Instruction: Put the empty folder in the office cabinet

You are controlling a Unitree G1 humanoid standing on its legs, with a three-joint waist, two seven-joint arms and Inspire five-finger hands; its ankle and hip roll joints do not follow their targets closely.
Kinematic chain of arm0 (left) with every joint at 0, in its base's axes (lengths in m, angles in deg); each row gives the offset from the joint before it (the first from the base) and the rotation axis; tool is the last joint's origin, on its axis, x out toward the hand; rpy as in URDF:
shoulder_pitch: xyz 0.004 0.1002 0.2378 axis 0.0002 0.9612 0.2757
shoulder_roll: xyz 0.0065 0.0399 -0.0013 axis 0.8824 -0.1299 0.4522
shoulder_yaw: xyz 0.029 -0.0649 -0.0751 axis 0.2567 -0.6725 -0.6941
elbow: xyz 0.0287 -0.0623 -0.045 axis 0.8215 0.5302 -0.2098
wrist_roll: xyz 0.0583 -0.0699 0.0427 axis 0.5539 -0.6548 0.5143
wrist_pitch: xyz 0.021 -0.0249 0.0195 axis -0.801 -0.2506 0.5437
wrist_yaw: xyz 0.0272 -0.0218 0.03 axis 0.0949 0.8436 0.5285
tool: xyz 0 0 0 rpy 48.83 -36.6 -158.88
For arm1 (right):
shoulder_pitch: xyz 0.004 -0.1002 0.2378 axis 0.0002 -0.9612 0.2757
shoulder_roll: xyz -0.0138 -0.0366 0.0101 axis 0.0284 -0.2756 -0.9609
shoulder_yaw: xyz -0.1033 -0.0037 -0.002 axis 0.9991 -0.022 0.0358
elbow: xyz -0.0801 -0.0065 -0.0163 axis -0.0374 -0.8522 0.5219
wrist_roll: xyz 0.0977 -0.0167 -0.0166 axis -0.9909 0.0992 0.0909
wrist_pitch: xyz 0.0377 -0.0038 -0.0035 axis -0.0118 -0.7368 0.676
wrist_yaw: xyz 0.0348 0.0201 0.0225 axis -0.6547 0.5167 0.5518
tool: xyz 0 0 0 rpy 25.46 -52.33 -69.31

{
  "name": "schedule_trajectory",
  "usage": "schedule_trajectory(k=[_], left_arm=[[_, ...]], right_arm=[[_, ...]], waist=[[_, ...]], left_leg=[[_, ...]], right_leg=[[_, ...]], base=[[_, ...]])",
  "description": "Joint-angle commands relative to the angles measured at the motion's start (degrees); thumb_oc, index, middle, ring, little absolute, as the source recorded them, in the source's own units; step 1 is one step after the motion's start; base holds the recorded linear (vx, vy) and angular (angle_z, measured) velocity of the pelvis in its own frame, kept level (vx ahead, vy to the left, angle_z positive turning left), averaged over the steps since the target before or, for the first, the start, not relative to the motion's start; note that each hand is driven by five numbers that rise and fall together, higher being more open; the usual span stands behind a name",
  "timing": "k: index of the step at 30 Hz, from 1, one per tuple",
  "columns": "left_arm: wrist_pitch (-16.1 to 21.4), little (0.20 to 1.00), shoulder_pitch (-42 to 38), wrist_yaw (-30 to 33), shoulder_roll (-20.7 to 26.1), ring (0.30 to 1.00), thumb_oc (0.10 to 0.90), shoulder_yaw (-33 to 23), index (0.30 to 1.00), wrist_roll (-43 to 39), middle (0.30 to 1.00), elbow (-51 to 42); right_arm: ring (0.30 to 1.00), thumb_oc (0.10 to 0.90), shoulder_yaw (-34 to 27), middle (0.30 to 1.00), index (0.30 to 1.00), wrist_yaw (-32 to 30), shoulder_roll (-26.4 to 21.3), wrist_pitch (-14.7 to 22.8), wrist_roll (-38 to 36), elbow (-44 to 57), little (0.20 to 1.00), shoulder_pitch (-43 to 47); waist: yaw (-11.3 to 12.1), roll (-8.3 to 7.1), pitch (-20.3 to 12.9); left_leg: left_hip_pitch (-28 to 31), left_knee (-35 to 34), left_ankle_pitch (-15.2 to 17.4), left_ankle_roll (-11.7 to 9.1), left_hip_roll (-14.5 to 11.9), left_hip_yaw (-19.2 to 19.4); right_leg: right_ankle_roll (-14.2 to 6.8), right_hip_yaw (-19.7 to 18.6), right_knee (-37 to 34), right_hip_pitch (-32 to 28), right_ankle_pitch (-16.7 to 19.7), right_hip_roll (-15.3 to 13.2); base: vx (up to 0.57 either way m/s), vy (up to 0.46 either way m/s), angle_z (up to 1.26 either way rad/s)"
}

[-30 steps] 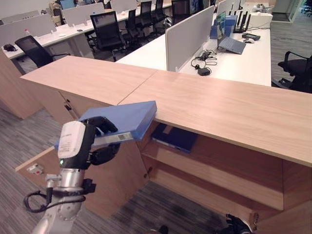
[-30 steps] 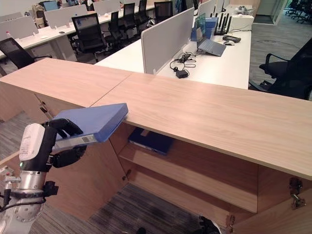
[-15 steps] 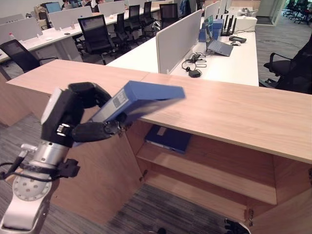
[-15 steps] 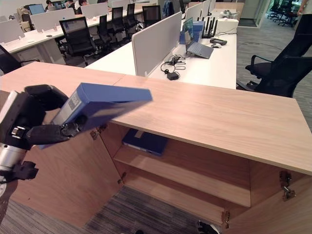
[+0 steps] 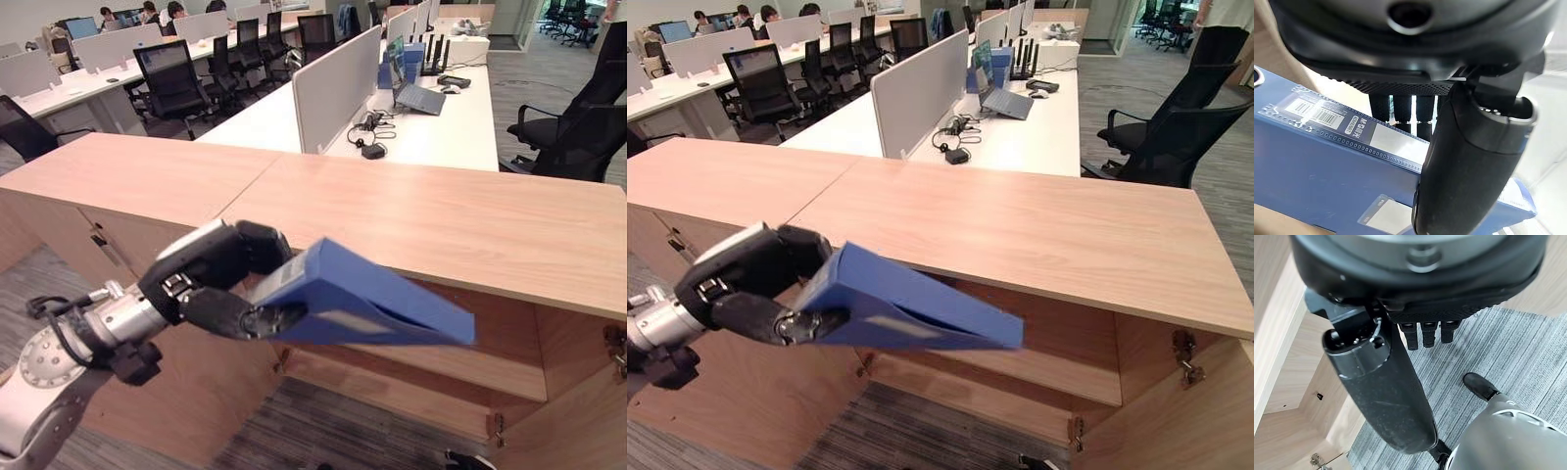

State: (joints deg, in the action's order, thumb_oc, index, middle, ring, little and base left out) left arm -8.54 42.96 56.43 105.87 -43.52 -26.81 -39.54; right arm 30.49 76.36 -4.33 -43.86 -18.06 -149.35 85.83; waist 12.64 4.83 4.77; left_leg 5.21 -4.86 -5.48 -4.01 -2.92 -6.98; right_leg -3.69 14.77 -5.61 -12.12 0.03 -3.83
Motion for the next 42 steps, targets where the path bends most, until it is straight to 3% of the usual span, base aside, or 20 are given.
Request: schedule_trajectory(k=[1,5,7,9,15,26,35,42], left_arm=[[3.5,0.3,-3.6,-1.3,2.2,0.3,0.4,-8.5,0.3,-5.7,0.3,-1.0],[3.7,0.3,-3.5,-1.3,0.9,0.3,0.4,-7.1,0.3,-5.0,0.3,1.0],[3.9,0.3,-3.6,-1.0,-0.1,0.3,0.4,-6.0,0.3,-5.3,0.3,2.8],[4.6,0.3,-3.0,-0.1,-1.7,0.3,0.4,-5.6,0.3,-5.4,0.3,5.0],[5.8,0.3,-4.7,1.3,-4.4,0.3,0.4,-5.8,0.3,-4.7,0.3,7.4],[6.6,0.3,-10.2,4.1,-9.2,0.3,0.4,-4.5,0.3,-1.5,0.3,10.0],[8.3,0.3,-13.4,5.7,-11.2,0.3,0.4,-7.0,0.3,-1.0,0.3,10.7],[7.9,0.3,-14.6,6.6,-13.8,0.3,0.4,-4.5,0.3,-0.5,0.3,10.6]], right_arm=[[0.9,0.8,2.2,0.9,0.9,0.9,-1.7,2.6,-0.3,1.0,0.9,4.7],[0.9,0.8,1.4,0.9,0.9,2.2,-1.0,2.9,-5.2,3.7,0.9,4.9],[0.9,0.8,0.4,0.9,0.9,4.5,-1.0,3.6,-13.2,10.6,0.9,4.5],[0.9,0.8,-1.0,0.9,0.9,6.8,-4.8,5.2,-22.5,27.7,0.9,2.8],[0.9,0.8,-2.8,0.9,0.9,11.0,-11.4,5.0,-30.3,46.4,0.9,0.2],[0.9,0.8,1.5,0.9,0.9,16.6,-8.3,1.6,-39.2,56.3,0.9,-1.2],[0.9,0.8,2.6,0.9,0.9,18.3,-6.6,0.4,-42.2,58.3,0.9,-0.8],[0.9,0.8,3.1,0.9,0.9,17.8,-4.4,1.1,-45.9,62.8,0.9,1.7]], waist=[[-0.7,-1.47,-0.8],[-0.8,-1.71,-0.7],[-0.9,-1.99,-0.7],[-1.7,-2.69,-0.5],[-3.4,-3.66,-0.8],[-4.8,-4.3,-1.8],[-5.1,-4.39,-2.3],[-5.3,-4.37,-2.5]], left_leg=[[3.0,-0.1,6.5,-0.6,-0.1,1.5],[3.0,-0.1,6.6,-0.5,0.0,1.7],[3.1,-0.1,6.6,-0.5,0.1,2.0],[3.1,-0.1,6.6,-0.5,0.1,2.7],[2.8,-0.1,6.6,-0.4,0.2,3.0],[2.4,-0.1,6.5,-0.2,0.2,3.7],[2.3,-0.1,6.5,-0.2,0.2,3.7],[2.3,-0.1,6.5,-0.1,0.2,3.7]], right_leg=[[-3.4,1.1,0.6,0.1,-3.7,-1.3],[-3.5,1.1,0.6,0.2,-3.5,-1.6],[-3.6,1.1,0.6,0.2,-3.4,-1.6],[-3.8,0.8,0.6,0.6,-3.1,-1.7],[-3.9,0.5,0.6,1.0,-2.7,-1.8],[-3.7,-0.1,0.6,1.8,-2.5,-1.9],[-3.6,-0.3,0.6,1.9,-2.5,-1.9],[-3.4,-0.5,0.6,1.8,-2.5,-1.8]], base=[[0.0,0.02,-0.04],[0.0,0.021,-0.02],[0.0,0.019,-0.02],[0.0,0.032,-0.05],[0.0,0.025,-0.11],[-0.01,0.007,-0.04],[0.0,0.007,-0.03],[0.0,0.0,0.0]])
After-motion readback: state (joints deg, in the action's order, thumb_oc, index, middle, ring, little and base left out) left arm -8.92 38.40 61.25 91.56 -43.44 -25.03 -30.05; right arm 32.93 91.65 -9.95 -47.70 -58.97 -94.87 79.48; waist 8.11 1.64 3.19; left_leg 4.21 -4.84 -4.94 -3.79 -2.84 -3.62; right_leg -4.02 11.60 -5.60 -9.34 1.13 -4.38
